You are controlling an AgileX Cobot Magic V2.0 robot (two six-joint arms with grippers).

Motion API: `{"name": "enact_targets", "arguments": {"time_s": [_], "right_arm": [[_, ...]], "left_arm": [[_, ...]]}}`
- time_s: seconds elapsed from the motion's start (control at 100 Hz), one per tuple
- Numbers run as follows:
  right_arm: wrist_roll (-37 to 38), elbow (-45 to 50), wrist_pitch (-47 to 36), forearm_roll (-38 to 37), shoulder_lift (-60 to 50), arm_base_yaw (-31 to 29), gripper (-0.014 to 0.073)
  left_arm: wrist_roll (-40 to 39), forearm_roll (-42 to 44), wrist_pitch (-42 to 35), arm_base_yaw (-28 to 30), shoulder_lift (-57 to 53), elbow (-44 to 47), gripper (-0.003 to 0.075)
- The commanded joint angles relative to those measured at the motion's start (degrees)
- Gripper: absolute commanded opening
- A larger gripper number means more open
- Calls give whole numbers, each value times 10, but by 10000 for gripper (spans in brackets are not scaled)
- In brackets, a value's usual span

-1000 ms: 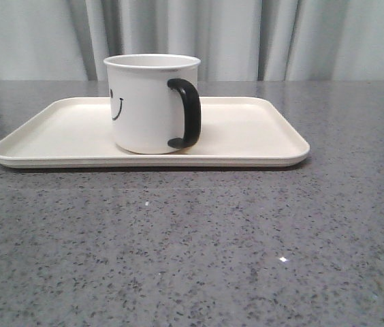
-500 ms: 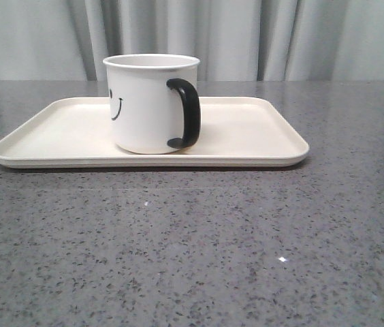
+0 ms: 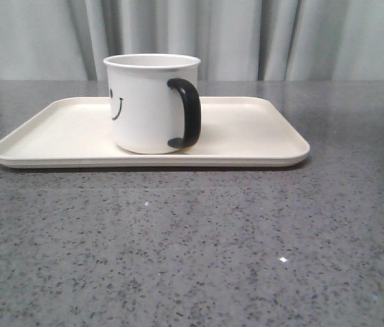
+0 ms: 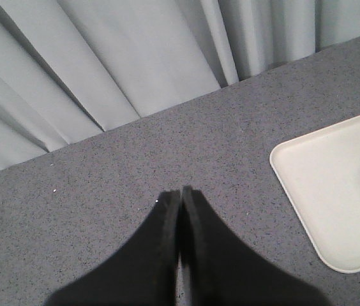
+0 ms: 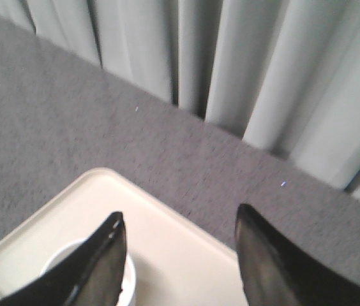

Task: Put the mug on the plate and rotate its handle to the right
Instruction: 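Move the right gripper over the mug and grip its rim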

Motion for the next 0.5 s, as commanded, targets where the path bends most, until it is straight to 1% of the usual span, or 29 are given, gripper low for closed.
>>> {"name": "enact_targets", "arguments": {"time_s": [0.0, 0.26, 0.49], "right_arm": [[-8, -20, -6, 6, 19, 13, 404], [-7, -20, 39, 32, 106, 27, 404], [-7, -20, 48, 34, 150, 34, 404]], "left_arm": [[-7, 12, -13, -3, -1, -10, -20], [-7, 12, -13, -3, -1, -10, -20], [-7, 11, -13, -3, -1, -10, -20]]}}
